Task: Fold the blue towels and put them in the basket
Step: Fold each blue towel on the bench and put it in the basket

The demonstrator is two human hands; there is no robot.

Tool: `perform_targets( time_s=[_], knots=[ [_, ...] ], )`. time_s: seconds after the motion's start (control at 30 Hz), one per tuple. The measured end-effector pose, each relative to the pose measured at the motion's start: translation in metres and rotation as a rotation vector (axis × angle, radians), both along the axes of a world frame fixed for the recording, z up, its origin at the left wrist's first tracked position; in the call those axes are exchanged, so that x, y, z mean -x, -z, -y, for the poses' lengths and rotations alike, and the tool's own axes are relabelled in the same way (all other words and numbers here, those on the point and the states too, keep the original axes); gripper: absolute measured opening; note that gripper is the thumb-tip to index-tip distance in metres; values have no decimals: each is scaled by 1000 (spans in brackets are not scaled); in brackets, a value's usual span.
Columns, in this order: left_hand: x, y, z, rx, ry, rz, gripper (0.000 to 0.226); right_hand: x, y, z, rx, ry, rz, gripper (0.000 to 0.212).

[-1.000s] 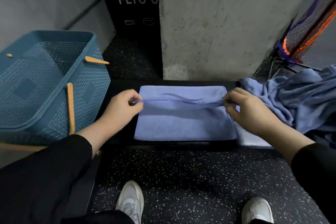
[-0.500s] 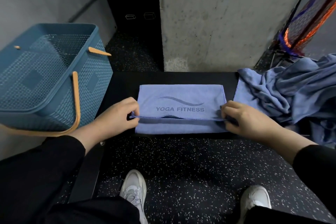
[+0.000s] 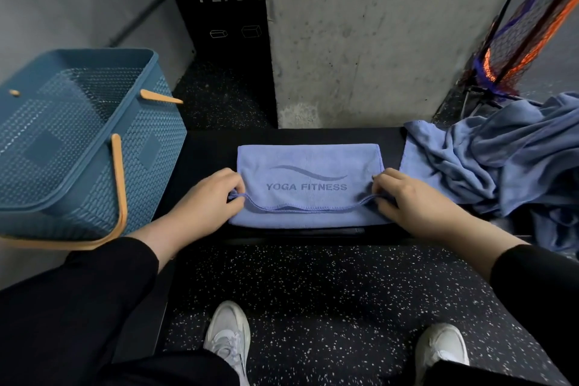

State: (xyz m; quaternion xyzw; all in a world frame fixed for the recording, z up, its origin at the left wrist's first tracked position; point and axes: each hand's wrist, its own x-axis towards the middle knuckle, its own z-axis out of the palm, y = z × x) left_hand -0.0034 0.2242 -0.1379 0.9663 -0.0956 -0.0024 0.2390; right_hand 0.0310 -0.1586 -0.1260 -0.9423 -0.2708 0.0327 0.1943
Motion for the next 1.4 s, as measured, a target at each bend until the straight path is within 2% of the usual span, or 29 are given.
perform_targets(
  time_s=[0.2, 0.27, 0.33, 0.4, 0.43, 0.5, 0.6, 0.67, 0.77, 0.93, 1.1, 1.17, 1.23, 1.3, 1.4],
  knots=[
    [-20, -8, 4, 22, -181, 123, 11, -18, -2, -9, -61, 129, -12, 6],
    [-22, -12, 6, 86, -239, 145, 9, -19, -9, -12, -113, 192, 23, 6],
    [-23, -14, 6, 299, -291, 71, 11, -19, -17, -12, -204, 262, 39, 3],
    [-20, -13, 5, 558, -274, -81, 19, -19, -23, -10, -335, 301, -44, 9],
    [-17, -11, 4, 625, -251, -162, 21, -18, -24, -9, -391, 299, -95, 12],
    [-10, -9, 3, 641, -190, -269, 20, -17, -21, -5, -428, 269, -160, 14],
    [-7, -13, -2, 637, -122, -299, 18, -13, -12, 4, -334, 172, -218, 22],
    [-6, -13, -8, 521, -54, -295, 18, -12, -7, 9, -285, 117, -262, 22],
    [-4, -8, -14, 367, 42, -263, 21, -8, -8, 12, -241, 19, -263, 5],
    [-5, -2, -19, 47, 245, -121, 31, -7, -11, 13, -44, -167, -146, 10],
    [-7, -3, -26, -227, 305, -67, 15, -13, -2, 17, 83, -243, -79, 12],
    [-6, -10, -28, -336, 286, -55, 38, -15, -2, 19, 141, -219, -48, 30],
    [-4, -15, -23, -350, 221, 33, 55, -16, -2, 17, 158, -186, 15, 44],
    [-1, -14, -9, -343, 201, 103, 53, -14, 2, 11, 125, -178, 112, 36],
    [-1, -1, 13, -472, 297, 78, 58, -14, 9, 3, 122, -152, 144, 10]
  ],
)
